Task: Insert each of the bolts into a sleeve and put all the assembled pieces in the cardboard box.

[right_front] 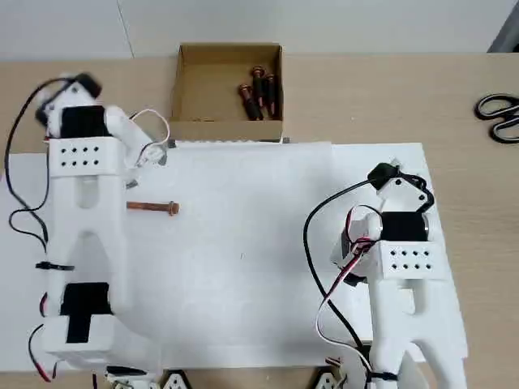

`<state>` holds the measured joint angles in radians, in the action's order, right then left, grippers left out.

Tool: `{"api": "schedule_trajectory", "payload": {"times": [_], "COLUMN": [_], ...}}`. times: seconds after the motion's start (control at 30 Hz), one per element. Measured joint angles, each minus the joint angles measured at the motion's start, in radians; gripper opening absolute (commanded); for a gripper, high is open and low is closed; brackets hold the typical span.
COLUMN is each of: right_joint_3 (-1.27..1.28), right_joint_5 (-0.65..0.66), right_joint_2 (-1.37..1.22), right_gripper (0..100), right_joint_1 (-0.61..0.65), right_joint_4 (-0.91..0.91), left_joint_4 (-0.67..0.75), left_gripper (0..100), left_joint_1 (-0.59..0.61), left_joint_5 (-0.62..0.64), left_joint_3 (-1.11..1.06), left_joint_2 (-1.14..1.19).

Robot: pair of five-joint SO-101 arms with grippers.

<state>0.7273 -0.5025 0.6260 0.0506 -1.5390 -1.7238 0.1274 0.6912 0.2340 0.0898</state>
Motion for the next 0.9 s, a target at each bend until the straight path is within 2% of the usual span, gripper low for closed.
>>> {"api": "schedule_trajectory", "payload": {"times": [0.07,0.1,0.23,0.43,0.53,0.6,0.9], "right_joint_3": [0.000,0.000,0.000,0.000,0.000,0.000,0.000], "right_joint_5": [0.000,0.000,0.000,0.000,0.000,0.000,0.000], "right_joint_2": [0.000,0.000,0.000,0.000,0.000,0.000,0.000], "right_gripper": [0.2,0.2,0.2,0.2,0.2,0.2,0.2], "right_joint_1": [0.000,0.000,-0.003,-0.002,-0.003,0.000,0.000], "right_joint_4": [0.000,0.000,0.000,0.002,0.002,0.002,0.002], "left_joint_4": [-0.005,-0.006,-0.008,-0.008,-0.008,-0.008,-0.008], "left_gripper": [19,19,18,7,5,5,5], "left_joint_1": [-0.002,0.002,0.049,0.072,0.075,0.072,0.034], "left_joint_5": [-0.135,-0.163,-0.199,-0.224,-0.308,-0.400,-0.965], "left_joint_3": [0.003,0.003,0.003,0.003,0.003,0.003,0.101], "left_joint_2": [0.000,0.000,0.005,0.100,0.157,0.189,0.213]}}
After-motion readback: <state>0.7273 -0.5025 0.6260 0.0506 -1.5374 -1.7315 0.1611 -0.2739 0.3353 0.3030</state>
